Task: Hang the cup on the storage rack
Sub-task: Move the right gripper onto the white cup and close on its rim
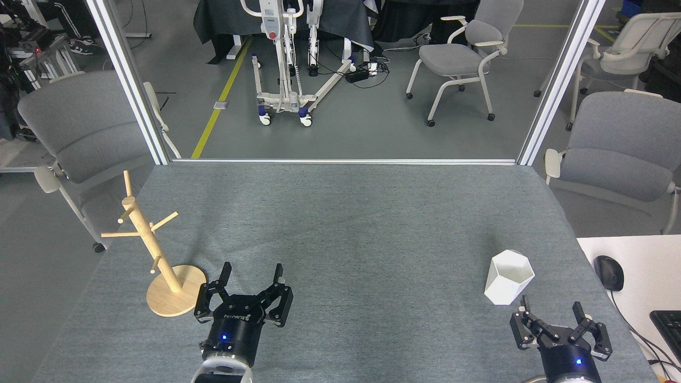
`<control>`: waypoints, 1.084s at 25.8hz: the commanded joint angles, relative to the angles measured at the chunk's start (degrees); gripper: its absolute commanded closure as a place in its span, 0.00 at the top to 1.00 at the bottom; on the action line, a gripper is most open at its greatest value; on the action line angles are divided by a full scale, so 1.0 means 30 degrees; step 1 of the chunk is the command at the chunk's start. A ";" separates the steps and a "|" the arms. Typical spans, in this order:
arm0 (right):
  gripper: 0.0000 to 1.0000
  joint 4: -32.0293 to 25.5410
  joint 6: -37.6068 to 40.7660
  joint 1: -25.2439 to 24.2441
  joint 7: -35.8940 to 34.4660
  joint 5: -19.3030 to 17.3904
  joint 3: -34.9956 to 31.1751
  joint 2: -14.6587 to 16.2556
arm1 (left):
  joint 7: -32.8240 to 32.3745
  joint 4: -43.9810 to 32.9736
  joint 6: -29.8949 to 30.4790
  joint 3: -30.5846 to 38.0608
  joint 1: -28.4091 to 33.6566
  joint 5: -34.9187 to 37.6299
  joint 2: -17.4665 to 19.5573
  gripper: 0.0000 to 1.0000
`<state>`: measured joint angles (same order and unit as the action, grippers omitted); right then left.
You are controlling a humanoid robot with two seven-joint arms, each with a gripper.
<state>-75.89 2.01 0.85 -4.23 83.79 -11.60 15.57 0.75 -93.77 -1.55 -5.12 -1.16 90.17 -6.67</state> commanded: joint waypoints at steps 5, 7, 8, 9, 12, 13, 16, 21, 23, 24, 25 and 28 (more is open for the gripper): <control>0.99 0.1799 0.1438 0.0858 -0.1724 -0.0038 0.0087 0.0054 | 0.0218 0.0613 -0.0070 -0.0021 -0.0023 0.0001 -0.0033 0.99; 0.99 0.2121 0.1497 0.0975 -0.1782 -0.0009 0.0058 0.0025 | 0.0218 0.0496 -0.0041 -0.0021 0.0006 0.0001 -0.0004 0.99; 0.99 0.2414 0.1526 0.1297 -0.1782 -0.0038 0.0058 0.0054 | 0.0218 0.0467 -0.0011 -0.0021 0.0035 0.0001 -0.0004 0.99; 0.99 0.2648 0.1526 0.1678 -0.1841 -0.0038 0.0116 0.0083 | 0.0218 0.0438 -0.0011 -0.0021 0.0064 0.0001 -0.0004 0.99; 1.00 0.3351 0.1526 0.2029 -0.1987 0.0020 0.0204 0.0054 | 0.0247 0.0408 -0.0011 -0.0021 0.0094 0.0001 0.0025 0.99; 0.99 0.3410 0.1526 0.2118 -0.1987 0.0020 0.0204 0.0054 | 0.0247 0.0408 0.0018 -0.0021 0.0094 0.0001 0.0025 0.99; 1.00 0.3791 0.1555 0.2381 -0.2017 0.0020 0.0233 0.0025 | 0.0218 0.0438 -0.0011 0.0009 0.0094 0.0001 0.0113 0.99; 1.00 0.4465 0.1497 0.2762 -0.2017 0.0079 0.0380 -0.0004 | 0.0218 0.0496 -0.0011 0.0009 -0.0141 0.0001 0.0172 0.99; 1.00 0.4758 0.1497 0.2791 -0.2017 0.0137 0.0497 -0.0063 | 0.0189 0.0496 -0.0011 0.0009 -0.0199 0.0001 0.0171 0.99; 0.99 0.4963 0.1497 0.2908 -0.2017 0.0137 0.0526 -0.0092 | 0.0160 0.0467 0.0018 0.0009 -0.0199 0.0001 0.0172 0.99; 0.99 0.5139 0.1467 0.3055 -0.2017 0.0167 0.0526 -0.0092 | 0.0160 0.0467 0.0018 0.0009 -0.0199 0.0001 0.0172 0.99; 0.99 0.5578 0.1438 0.3436 -0.2017 0.0167 0.0907 -0.0122 | 0.0101 0.0408 0.0018 0.0009 -0.0170 0.0001 0.0142 0.99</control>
<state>-60.44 6.48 10.23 -10.29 84.24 -9.76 15.30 1.20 -92.43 -1.54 -5.10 -1.68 90.17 -6.21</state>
